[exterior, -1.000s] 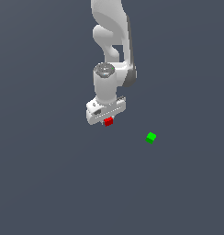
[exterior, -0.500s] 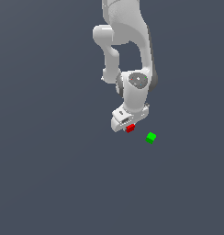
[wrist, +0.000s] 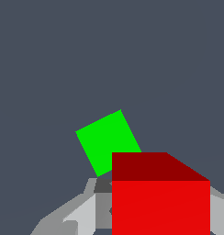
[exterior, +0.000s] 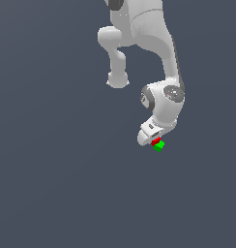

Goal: Stack the red cube on top of the green cube.

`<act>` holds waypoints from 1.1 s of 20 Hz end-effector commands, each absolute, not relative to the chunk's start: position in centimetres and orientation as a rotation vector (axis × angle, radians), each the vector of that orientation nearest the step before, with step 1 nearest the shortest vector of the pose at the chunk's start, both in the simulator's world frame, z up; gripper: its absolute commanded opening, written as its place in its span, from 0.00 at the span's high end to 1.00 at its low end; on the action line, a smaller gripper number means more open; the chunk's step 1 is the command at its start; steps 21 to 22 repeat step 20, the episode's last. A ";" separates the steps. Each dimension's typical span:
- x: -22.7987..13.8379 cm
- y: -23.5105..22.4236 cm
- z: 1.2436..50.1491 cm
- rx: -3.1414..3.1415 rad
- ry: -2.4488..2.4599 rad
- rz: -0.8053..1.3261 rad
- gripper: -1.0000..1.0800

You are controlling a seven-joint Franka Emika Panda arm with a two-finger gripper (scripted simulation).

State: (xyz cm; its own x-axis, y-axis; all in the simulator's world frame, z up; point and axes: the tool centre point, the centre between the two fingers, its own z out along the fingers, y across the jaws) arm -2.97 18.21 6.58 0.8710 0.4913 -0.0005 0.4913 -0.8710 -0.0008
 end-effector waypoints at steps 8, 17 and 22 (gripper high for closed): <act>-1.9 21.3 6.0 -3.039 -0.795 0.000 1.00; -1.9 21.4 6.0 -3.039 -0.795 0.000 0.04; -1.9 21.4 6.0 -3.039 -0.795 0.000 0.04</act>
